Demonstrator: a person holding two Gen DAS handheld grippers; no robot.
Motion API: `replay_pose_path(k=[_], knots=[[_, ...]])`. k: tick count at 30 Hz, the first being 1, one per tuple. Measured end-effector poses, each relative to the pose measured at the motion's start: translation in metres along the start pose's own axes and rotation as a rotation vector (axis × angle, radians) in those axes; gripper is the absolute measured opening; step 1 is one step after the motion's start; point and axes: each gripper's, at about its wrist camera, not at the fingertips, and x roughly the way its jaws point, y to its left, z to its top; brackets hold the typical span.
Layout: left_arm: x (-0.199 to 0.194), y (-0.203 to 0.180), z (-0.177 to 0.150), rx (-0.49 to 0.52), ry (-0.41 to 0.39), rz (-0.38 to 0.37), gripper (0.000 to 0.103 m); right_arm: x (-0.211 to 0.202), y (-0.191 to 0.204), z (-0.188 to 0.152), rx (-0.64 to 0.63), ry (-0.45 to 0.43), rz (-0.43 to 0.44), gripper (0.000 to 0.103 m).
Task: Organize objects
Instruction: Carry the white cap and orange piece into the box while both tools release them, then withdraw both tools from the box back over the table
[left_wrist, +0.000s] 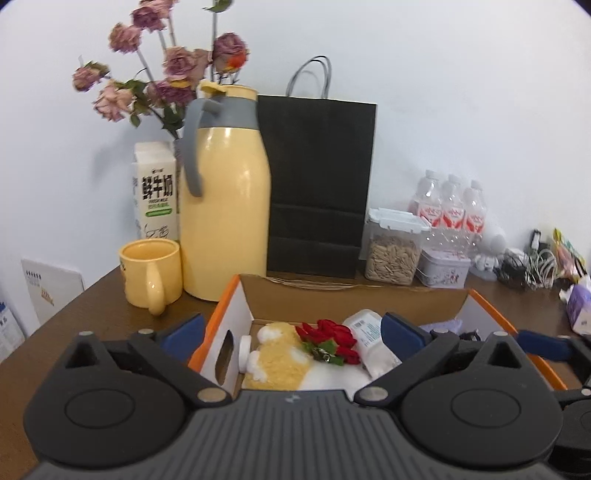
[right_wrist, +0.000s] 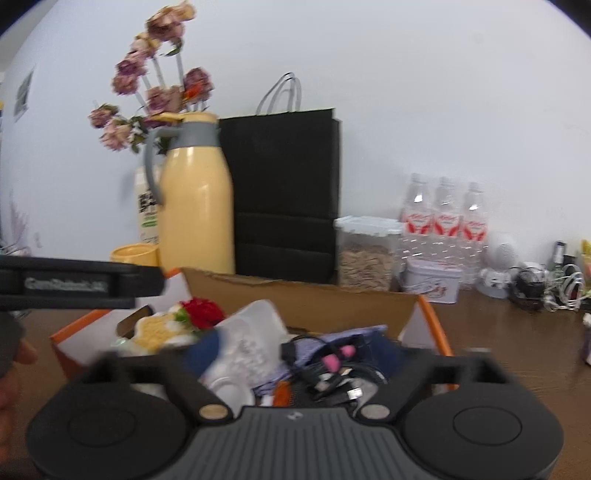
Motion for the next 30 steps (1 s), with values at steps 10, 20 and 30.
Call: replay_pose_path(k=[10,20,30], knots=[[-0.001,-0.002,-0.001,0.013,0.008,0.021,0.103,-0.001,-0.004,0.000,0.005,0.008,-0.023,0.103],[-0.037,-0.004,0.013,0.026,-0.002,-0.018,0.103,-0.046,0.001,0.021,-0.006,-0.006,-0.010,0.103],[-0.112,0.007,0.011,0.029,0.005,-0.041,0.103,-0.122,0.003,0.024,0.020,-0.003,0.002,0.103]])
